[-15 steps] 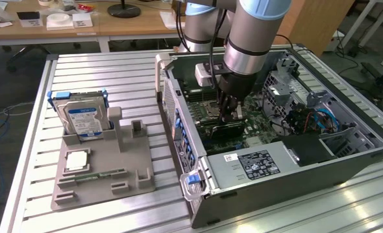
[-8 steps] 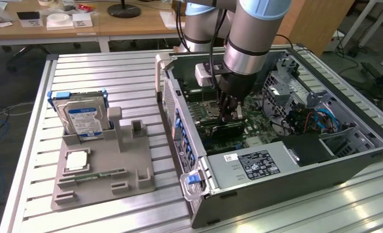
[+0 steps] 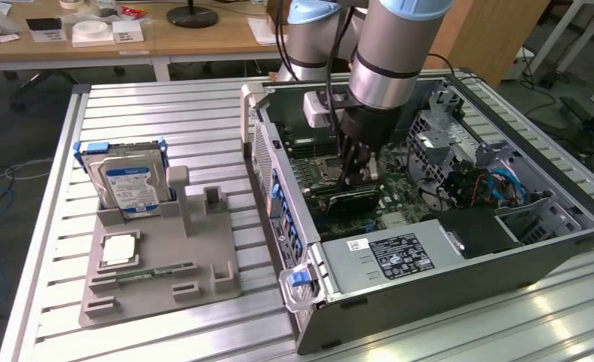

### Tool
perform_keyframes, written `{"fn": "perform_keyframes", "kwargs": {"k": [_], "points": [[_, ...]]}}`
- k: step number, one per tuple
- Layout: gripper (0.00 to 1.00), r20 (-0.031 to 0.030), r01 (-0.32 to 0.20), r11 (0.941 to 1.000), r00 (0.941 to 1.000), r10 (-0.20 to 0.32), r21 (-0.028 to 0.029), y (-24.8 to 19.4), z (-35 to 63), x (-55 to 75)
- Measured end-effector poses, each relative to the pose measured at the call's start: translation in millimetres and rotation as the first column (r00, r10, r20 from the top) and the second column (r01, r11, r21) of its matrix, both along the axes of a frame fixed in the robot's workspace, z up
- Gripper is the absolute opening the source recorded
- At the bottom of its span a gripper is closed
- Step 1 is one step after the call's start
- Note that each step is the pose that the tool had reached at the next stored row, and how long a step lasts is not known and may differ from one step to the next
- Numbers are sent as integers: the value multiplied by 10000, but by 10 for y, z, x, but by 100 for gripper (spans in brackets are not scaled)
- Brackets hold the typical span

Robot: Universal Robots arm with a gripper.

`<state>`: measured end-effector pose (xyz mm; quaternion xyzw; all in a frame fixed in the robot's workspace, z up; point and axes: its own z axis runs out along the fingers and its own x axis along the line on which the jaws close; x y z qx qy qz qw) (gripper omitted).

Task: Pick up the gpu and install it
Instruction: 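Press down on the gpu until it lock into place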

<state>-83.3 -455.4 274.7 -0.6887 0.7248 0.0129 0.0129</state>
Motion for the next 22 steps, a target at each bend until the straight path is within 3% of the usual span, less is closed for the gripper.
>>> {"fn": "perform_keyframes", "kwargs": {"k": [16,22], "points": [[11,-1,-1,10000,10000,1,-2,0,572,0],[11,0,0,10000,10000,0,0,0,609,0]]}}
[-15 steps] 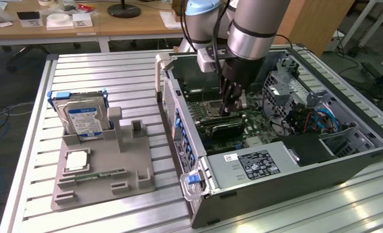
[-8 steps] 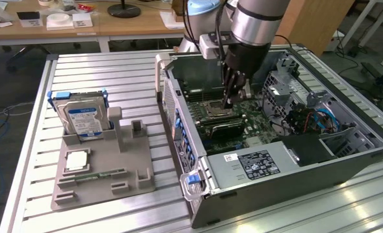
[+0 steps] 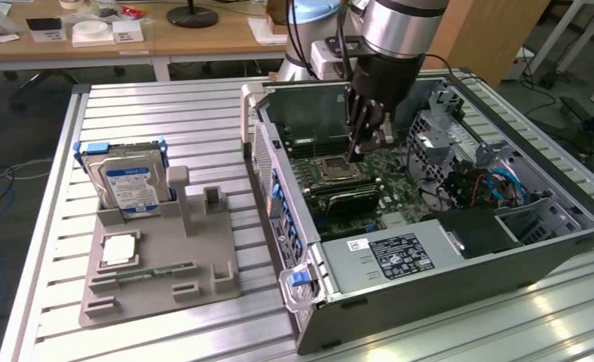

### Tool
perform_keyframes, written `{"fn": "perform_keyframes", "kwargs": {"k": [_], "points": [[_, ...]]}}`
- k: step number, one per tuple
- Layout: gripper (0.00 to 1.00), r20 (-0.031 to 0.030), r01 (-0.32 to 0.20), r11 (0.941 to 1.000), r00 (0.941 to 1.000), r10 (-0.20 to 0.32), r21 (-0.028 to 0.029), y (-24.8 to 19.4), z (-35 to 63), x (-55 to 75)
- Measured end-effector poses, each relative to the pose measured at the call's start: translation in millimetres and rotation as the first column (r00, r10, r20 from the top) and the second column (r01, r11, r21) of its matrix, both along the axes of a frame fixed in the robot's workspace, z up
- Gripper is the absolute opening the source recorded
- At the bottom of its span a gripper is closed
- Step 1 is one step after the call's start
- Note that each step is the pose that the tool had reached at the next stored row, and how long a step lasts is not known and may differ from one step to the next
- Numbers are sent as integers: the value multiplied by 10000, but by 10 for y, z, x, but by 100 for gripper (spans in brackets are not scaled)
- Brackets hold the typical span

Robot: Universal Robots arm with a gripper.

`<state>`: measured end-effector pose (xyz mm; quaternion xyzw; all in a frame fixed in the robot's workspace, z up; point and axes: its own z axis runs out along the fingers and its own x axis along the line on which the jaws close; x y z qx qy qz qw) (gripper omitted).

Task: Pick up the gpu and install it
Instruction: 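Press down on the gpu until it lock into place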

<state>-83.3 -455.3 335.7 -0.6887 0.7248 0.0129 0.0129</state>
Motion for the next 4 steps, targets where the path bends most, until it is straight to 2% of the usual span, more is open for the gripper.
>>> {"fn": "perform_keyframes", "kwargs": {"k": [4], "points": [[11,0,0,10000,10000,0,-1,0,0,0]]}}
